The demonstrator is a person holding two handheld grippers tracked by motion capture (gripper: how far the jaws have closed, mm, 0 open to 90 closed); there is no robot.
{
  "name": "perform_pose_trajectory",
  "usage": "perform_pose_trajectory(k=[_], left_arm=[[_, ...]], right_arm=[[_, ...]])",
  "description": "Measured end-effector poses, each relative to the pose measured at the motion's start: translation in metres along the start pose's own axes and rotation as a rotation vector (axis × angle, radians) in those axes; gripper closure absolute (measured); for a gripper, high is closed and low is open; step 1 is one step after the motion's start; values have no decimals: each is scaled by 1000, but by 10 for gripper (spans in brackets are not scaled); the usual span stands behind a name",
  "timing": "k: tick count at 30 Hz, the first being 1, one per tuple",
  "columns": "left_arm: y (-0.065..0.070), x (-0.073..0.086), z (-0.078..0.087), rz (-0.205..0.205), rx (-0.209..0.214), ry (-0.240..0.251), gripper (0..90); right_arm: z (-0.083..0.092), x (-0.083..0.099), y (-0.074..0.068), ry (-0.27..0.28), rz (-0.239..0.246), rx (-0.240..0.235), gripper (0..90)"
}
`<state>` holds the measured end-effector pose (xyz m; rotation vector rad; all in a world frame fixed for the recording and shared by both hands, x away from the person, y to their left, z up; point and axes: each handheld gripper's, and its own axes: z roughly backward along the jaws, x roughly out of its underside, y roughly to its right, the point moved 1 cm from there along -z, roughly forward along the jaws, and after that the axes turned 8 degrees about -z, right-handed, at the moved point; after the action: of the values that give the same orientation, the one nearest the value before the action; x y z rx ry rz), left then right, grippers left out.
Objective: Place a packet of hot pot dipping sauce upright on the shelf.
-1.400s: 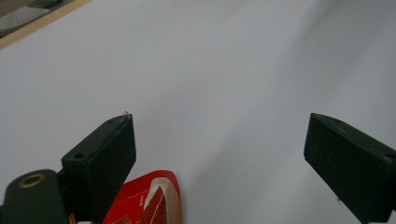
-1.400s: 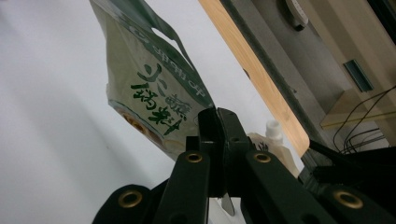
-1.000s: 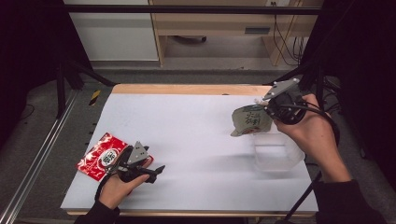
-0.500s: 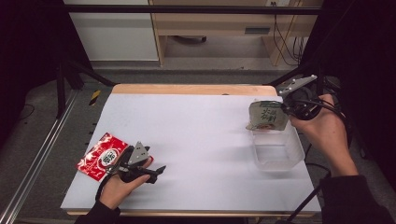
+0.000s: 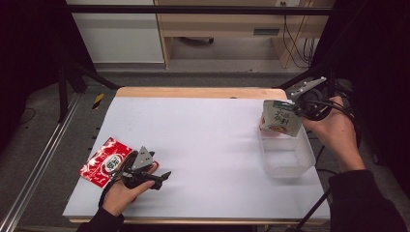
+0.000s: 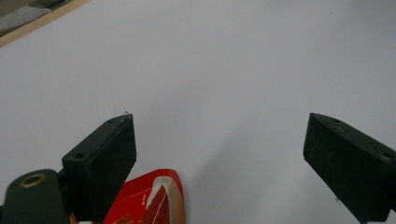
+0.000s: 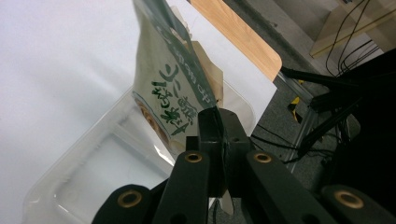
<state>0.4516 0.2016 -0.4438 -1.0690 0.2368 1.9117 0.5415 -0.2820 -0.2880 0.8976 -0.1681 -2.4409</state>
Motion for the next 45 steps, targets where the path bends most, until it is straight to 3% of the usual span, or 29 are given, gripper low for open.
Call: perform_pose_trajectory(k=[9, 19, 28, 45], left_arm=[[0, 1, -1, 2, 0, -5, 96], [1, 1, -2, -2, 5, -9, 96], [2, 1, -3, -2, 8, -11, 95], [2, 2, -5, -1, 13, -16, 96]], right_arm=[[-13, 0, 4, 6, 70, -29, 895], [-24, 0, 1, 27, 97, -55, 896], [-43, 8, 3, -1, 35, -67, 896], [-66, 27, 28, 25, -111, -47, 869]])
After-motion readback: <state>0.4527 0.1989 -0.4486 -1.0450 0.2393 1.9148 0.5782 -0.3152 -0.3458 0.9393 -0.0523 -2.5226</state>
